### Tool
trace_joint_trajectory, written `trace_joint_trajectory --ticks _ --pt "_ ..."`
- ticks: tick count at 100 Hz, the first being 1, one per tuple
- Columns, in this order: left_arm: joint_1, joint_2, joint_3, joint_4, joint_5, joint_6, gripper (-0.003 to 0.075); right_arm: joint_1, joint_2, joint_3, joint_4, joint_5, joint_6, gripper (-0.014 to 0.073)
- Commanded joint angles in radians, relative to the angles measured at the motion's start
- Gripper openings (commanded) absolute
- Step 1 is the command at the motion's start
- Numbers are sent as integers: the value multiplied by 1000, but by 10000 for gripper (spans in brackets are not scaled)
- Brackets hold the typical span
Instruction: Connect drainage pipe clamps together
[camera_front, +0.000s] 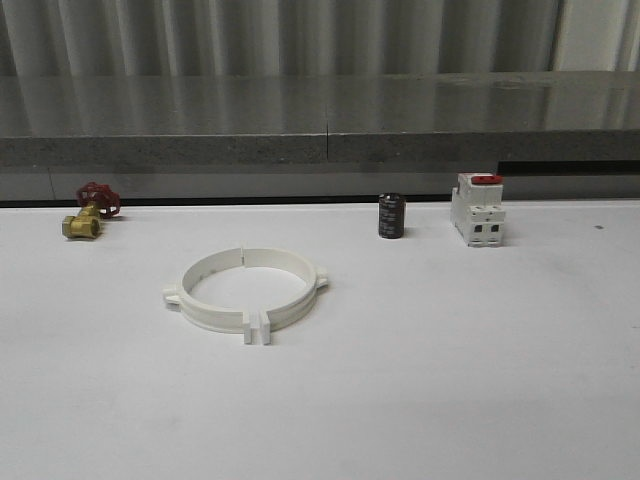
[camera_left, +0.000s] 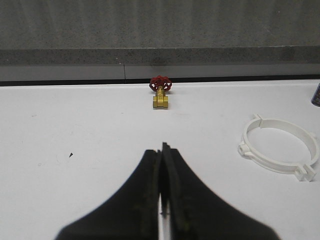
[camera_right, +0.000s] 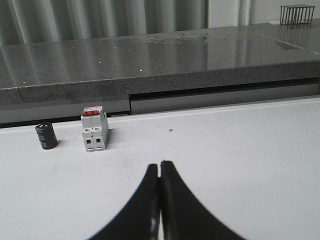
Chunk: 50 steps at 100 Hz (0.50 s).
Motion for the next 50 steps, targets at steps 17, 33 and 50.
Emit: trace_joint_trajectory --ticks 17,33,50 --pt "3 13 -25 -2 -83 -2 -21 -5 -20 -17 -1 -87 -11 -65" --pt "3 13 -25 -2 -83 -2 -21 -5 -20 -17 -1 -87 -11 -65" --pt "3 13 -4 -2 -97 -2 -21 -5 -20 -17 -1 -87 -11 -65"
